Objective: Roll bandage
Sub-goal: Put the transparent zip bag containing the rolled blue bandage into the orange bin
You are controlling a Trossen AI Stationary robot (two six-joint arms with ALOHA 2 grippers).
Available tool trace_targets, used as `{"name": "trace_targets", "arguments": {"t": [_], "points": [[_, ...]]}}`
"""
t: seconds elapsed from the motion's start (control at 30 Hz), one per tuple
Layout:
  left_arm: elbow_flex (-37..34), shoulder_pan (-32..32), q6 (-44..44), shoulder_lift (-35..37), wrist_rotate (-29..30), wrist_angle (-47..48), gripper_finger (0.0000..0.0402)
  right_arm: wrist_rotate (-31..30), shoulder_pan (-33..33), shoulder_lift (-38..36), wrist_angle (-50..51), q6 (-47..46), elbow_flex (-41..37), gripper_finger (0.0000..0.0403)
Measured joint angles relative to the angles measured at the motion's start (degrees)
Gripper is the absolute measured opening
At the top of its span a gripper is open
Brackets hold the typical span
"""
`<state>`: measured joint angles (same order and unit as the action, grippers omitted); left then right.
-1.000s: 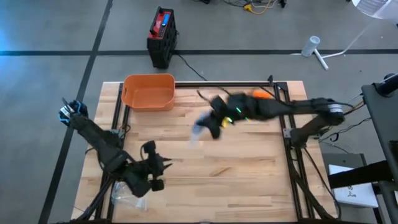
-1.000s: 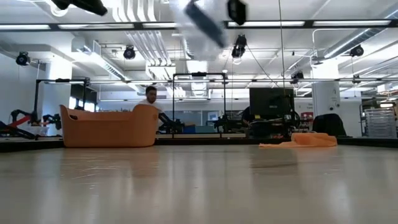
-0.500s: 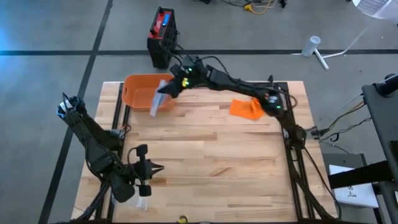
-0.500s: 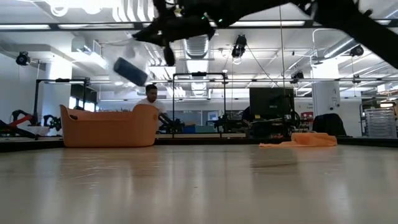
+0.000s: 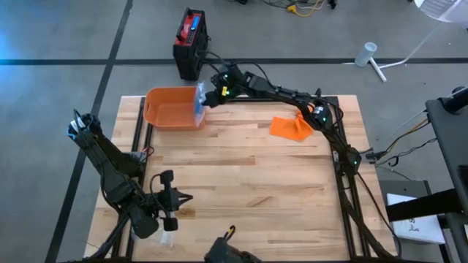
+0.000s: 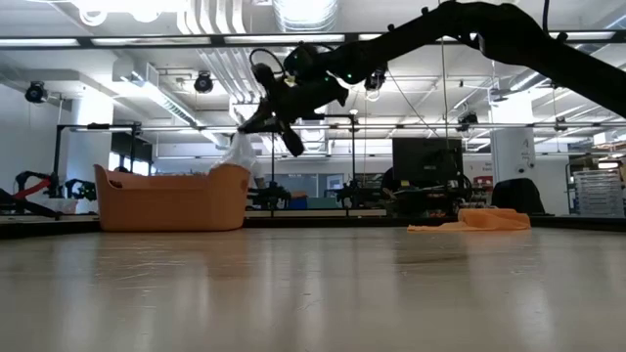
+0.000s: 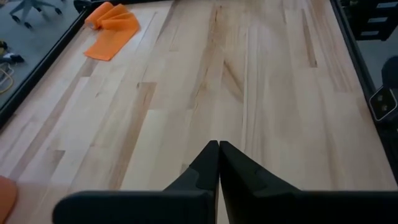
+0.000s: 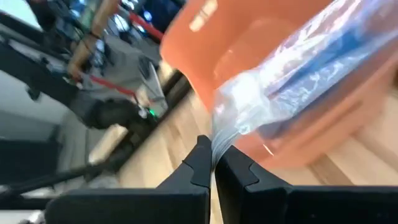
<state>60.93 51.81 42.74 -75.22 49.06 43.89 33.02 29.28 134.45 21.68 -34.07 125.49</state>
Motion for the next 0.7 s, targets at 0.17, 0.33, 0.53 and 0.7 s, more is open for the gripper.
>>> {"name": "trace_targets", "arguments": {"t": [0.17, 0.33, 0.53, 0.7], "points": [[0.0, 0.0, 0.01, 0.0, 0.63, -0.17, 0.0007, 1.04, 0.06, -0.09, 3.67, 3.65, 0.96, 0.0002], [0.0, 0.0, -0.8, 0.0, 2.9, -0.17, 0.0003, 14.35, -2.46, -0.19, 1.14, 4.59, 0.96, 0.0002], [0.0, 0.0, -1.05, 0.0, 3.13, -0.88, 0.0006, 3.1, -1.87, -0.26, 2.12, 1.37, 0.98, 0.0003], [0.0, 0.0, -1.05, -0.04, 3.05, -1.05, 0.0006, -3.92, -1.15, -0.26, 2.08, 0.69, 0.98, 0.001]]}}
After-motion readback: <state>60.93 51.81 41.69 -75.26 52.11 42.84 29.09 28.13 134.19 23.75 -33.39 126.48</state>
